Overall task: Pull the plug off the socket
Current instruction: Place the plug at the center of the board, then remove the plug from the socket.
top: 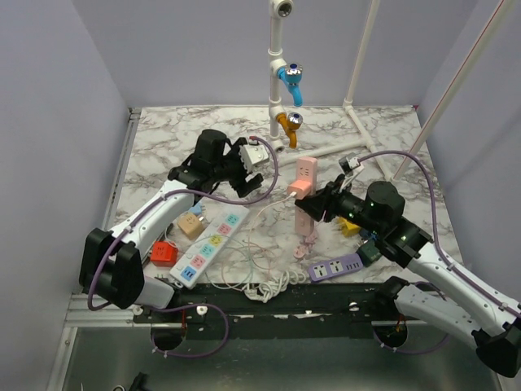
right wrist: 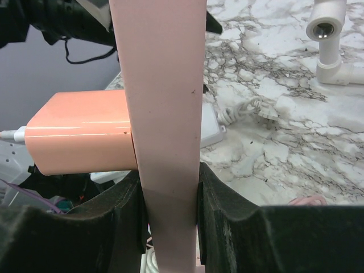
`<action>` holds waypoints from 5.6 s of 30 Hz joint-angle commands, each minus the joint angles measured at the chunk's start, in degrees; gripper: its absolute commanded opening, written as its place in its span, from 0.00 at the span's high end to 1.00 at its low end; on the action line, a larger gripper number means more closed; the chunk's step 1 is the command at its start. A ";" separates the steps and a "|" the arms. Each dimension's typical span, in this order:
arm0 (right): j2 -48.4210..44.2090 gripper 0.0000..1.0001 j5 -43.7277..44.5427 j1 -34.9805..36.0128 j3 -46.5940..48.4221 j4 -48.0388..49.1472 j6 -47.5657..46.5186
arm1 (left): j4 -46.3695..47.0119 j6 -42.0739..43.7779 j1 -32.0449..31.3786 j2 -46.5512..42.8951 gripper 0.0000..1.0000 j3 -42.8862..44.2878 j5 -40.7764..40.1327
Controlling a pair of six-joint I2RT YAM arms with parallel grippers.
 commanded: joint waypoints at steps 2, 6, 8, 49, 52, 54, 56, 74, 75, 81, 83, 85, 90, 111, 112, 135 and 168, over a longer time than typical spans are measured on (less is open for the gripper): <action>1.18 0.99 -0.01 0.31 1.28 3.33 -1.48 | -2.53 1.61 0.13 -3.46 0.08 2.13 0.29; 2.90 1.00 -0.08 0.27 2.33 2.39 -2.11 | -6.31 2.96 0.76 -8.31 0.01 2.15 0.23; 3.45 0.99 -0.14 0.31 2.70 2.25 -2.47 | -9.24 4.87 1.07 -11.53 0.02 2.12 0.77; 22.74 0.99 -3.13 1.94 17.00 3.99 -1.97 | -3.72 6.23 -15.09 -37.87 0.01 -0.78 0.97; 23.91 0.99 -2.42 2.55 17.39 4.43 -1.92 | -1.35 8.32 -17.55 -37.41 0.01 -2.48 -2.37; 24.16 0.99 -2.02 2.76 17.38 4.95 -1.76 | -0.03 9.69 -18.78 -37.35 0.02 -3.33 -3.83; 24.49 0.99 -1.71 2.85 17.25 5.48 -1.55 | 0.16 11.34 -19.77 -37.44 0.02 -4.23 -4.97; 25.38 0.99 0.00 7.39 20.32 5.49 -1.31 | 3.04 23.15 -23.69 -31.15 0.01 -5.87 -19.68; 25.19 0.99 0.10 7.55 20.15 5.45 -1.37 | 1.69 24.20 -23.73 -31.16 0.02 -5.67 -19.00; 24.07 0.99 1.13 8.70 19.28 4.24 -2.18 | -0.54 25.11 -23.77 -31.97 0.15 -6.07 -17.61; 23.51 0.99 1.29 8.90 19.19 3.83 -2.39 | -1.80 26.07 -23.77 -32.56 0.21 -6.40 -16.90; 23.12 0.99 1.32 9.12 19.37 3.63 -2.70 | -2.59 26.53 -23.77 -32.83 0.32 -6.42 -16.77; 22.41 0.99 1.43 9.70 20.02 3.08 -3.07 | -2.03 26.24 -23.77 -32.60 0.56 -6.32 -18.55; 20.77 0.99 3.94 13.22 18.97 2.04 -4.11 | 1.02 27.21 -23.77 -32.26 0.98 -6.94 -22.29; 20.77 0.97 4.05 13.28 18.97 2.10 -4.03 | 1.20 27.21 -23.77 -32.25 1.00 -7.02 -22.38; 18.05 0.03 1.88 13.34 6.32 16.82 -0.95 | 3.84 25.26 -23.77 -34.10 1.00 -6.13 -22.66; 22.55 0.99 7.44 13.23 5.89 25.34 0.88 | 2.48 21.45 -23.77 -36.21 1.00 -6.73 -20.02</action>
